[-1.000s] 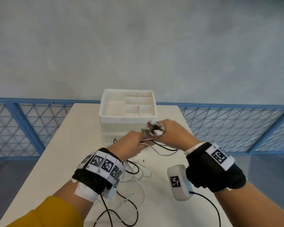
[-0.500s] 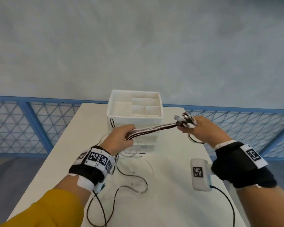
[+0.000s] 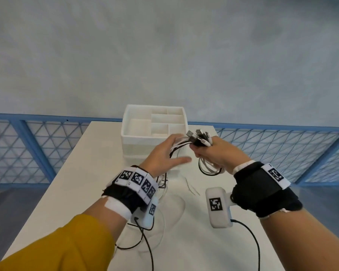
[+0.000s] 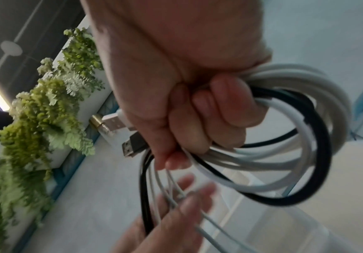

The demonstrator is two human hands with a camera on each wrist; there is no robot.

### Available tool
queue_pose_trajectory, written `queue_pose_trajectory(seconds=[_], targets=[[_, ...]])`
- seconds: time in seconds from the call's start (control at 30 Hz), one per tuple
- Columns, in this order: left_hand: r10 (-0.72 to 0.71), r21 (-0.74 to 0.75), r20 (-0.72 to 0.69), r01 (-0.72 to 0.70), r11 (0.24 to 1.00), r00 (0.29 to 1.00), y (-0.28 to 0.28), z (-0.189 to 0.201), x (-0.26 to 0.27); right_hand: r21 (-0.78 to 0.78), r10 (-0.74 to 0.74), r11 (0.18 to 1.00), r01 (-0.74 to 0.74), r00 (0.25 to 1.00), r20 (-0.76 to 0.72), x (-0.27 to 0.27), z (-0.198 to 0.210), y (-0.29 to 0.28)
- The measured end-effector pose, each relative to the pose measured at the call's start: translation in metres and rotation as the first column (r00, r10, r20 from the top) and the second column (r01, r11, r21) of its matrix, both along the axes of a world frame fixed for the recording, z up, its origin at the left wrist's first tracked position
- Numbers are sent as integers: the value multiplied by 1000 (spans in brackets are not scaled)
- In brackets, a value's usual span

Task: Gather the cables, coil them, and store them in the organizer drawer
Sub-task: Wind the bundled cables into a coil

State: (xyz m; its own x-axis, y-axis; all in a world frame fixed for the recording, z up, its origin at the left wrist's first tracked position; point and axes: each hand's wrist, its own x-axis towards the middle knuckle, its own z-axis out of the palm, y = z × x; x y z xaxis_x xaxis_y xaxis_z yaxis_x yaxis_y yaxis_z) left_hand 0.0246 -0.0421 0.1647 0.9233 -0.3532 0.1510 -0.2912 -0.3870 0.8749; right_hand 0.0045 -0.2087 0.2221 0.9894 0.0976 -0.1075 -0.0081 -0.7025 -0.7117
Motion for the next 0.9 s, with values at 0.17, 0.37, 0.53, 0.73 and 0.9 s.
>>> queue_pose_trajectory(seconds=[0.17, 0.37, 0.53, 0.73, 0.9], targets=[[-57, -20, -83, 55, 998, 995, 8, 7, 2, -233, 71, 970, -69, 997, 2, -6, -8, -17], [-45, 34, -84, 48, 998, 995, 5, 12, 6, -651, 125, 758, 40, 971, 205, -3, -35, -19], [8, 39, -130, -3, 999, 992, 8, 14, 8, -201, 110, 974, -108, 994, 1, -10, -31, -15], [-34, 59, -125, 42, 997, 992, 10, 19, 8, -142, 47, 990, 2, 941, 336, -6, -38, -8], [-93, -52, -198, 85, 995, 976, 10, 14, 7, 249, 74, 960, -127, 974, 213, -8, -46, -7]])
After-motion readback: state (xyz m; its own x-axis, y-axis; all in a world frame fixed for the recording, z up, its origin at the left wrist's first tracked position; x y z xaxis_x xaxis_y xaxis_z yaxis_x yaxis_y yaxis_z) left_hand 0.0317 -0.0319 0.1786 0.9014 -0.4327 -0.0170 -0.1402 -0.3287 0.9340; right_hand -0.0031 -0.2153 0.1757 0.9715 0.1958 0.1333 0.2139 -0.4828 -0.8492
